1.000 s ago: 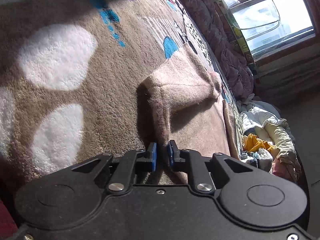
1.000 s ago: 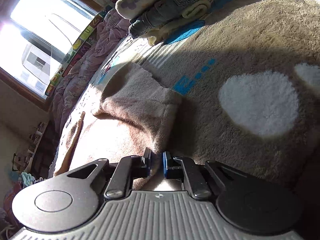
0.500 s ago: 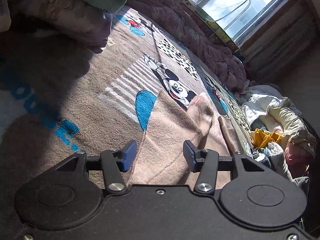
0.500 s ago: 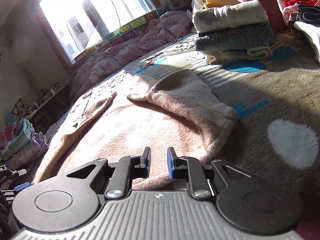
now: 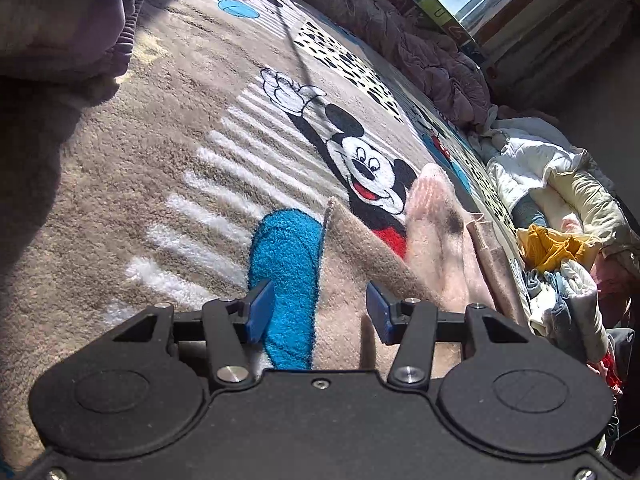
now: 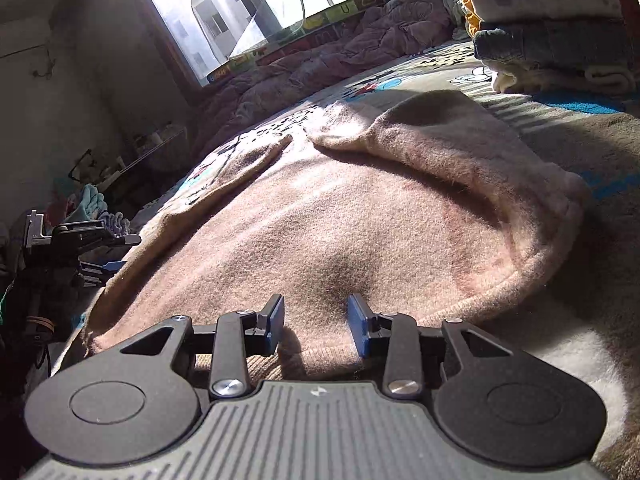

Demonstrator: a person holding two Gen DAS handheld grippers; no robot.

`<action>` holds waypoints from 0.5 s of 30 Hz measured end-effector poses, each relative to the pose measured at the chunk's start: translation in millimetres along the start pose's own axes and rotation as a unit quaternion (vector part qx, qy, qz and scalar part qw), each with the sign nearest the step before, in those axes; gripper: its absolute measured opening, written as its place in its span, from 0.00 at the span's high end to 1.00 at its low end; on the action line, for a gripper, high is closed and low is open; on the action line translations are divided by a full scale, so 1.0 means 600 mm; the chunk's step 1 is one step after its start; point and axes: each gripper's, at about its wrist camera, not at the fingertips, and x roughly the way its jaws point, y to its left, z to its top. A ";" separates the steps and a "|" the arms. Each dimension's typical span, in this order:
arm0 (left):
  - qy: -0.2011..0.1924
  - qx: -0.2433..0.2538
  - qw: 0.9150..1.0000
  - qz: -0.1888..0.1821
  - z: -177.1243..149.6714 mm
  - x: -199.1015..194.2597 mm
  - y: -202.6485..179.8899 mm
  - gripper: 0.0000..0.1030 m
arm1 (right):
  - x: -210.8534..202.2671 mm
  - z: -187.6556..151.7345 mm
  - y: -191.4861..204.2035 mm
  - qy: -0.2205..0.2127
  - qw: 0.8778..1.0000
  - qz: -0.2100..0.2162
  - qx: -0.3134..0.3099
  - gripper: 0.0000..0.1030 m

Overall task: Fold clothes
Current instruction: 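Grasp the sweater sleeve with the left gripper and lift it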

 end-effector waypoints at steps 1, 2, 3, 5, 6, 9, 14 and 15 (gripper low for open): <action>0.003 0.001 1.000 -0.009 0.004 0.007 0.001 0.52 | 0.001 0.000 -0.002 -0.001 1.000 0.002 0.003 0.65; 0.006 0.003 1.000 -0.018 0.007 0.014 0.001 0.52 | 0.003 -0.001 -0.002 -0.002 1.000 0.003 0.003 0.65; 0.008 0.004 1.000 -0.027 0.010 0.021 0.001 0.53 | 0.005 -0.001 -0.002 -0.003 1.000 0.004 0.003 0.65; 0.016 0.020 0.999 -0.031 0.013 0.030 -0.006 0.62 | 0.007 -0.001 -0.002 -0.005 1.000 0.006 0.001 0.64; 0.020 0.028 0.999 -0.033 0.014 0.035 -0.009 0.70 | 0.009 -0.001 -0.003 -0.006 1.000 0.008 0.002 0.64; 0.015 0.047 0.998 -0.027 0.009 0.034 -0.025 0.91 | 0.011 -0.001 -0.005 -0.009 1.000 0.011 0.002 0.64; -0.016 0.063 0.998 -0.020 0.002 0.001 -0.050 0.95 | 0.011 -0.002 -0.007 -0.012 1.000 0.013 0.003 0.64; -0.028 0.065 0.997 -0.018 0.002 -0.012 -0.055 0.95 | 0.011 -0.003 -0.007 -0.013 1.000 0.012 0.002 0.64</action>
